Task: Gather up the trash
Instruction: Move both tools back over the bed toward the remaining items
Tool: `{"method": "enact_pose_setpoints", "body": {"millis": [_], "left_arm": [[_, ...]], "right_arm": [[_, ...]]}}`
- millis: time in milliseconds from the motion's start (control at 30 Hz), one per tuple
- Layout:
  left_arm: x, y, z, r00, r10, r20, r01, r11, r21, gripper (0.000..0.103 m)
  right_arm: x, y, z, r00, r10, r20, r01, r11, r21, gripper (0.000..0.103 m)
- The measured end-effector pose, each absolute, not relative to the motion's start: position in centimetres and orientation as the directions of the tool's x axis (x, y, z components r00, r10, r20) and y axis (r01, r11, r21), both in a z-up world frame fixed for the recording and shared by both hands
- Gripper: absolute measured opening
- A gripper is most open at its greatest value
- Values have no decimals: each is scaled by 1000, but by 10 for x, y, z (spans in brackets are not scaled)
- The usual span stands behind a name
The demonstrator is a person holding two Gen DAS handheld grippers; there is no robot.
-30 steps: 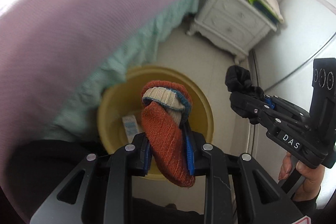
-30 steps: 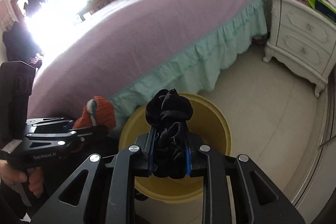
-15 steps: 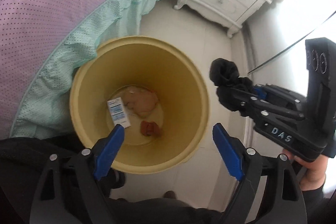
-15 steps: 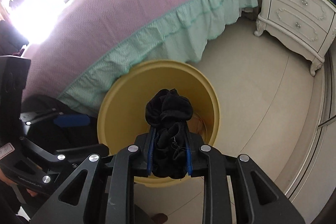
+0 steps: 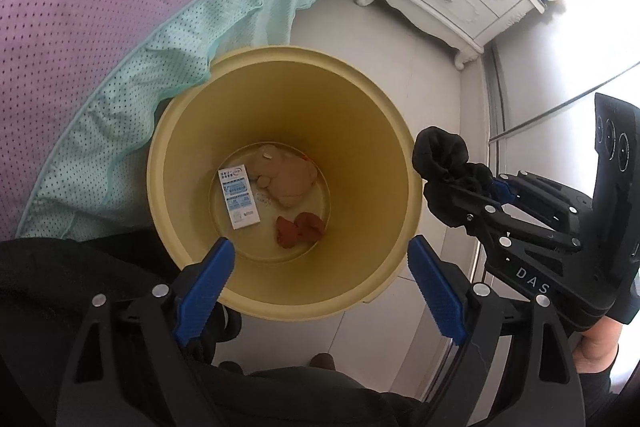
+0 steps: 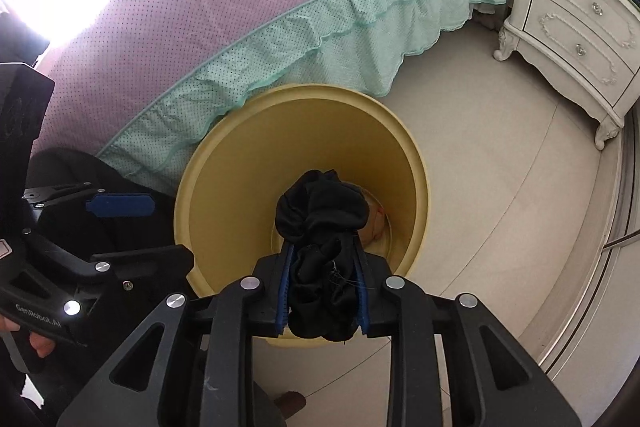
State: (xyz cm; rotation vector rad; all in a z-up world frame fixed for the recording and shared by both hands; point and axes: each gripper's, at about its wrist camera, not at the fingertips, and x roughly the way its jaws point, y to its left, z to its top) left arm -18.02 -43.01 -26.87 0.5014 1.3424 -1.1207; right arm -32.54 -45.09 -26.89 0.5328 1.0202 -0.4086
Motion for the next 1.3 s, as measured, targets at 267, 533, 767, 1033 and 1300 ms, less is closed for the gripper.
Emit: {"method": "enact_pose_setpoints", "body": {"millis": [267, 533, 767, 1033, 1300], "left_arm": [[-186, -435, -275, -148, -300, -942, 866, 421, -270, 93], [-185, -433, -276, -152, -308, -939, 864, 420, -278, 93], [-182, -429, -268, -144, -352, -925, 857, 424, -294, 93], [-162, -380, -196, 70, -540, -839, 844, 481, -239, 93], [-125, -282, -103, 390, -596, -702, 730, 665, -159, 99]], "right_arm": [[-315, -455, -278, 429, -81, -900, 540, 822, 183, 73], [-332, -468, -268, 469, -106, -877, 588, 778, 220, 72], [-337, -473, -249, 525, -122, -843, 587, 769, 254, 72], [-312, -447, -199, 690, -121, -713, 434, 858, 274, 79], [-265, -407, -142, 834, -34, -551, 236, 924, 300, 95]]}}
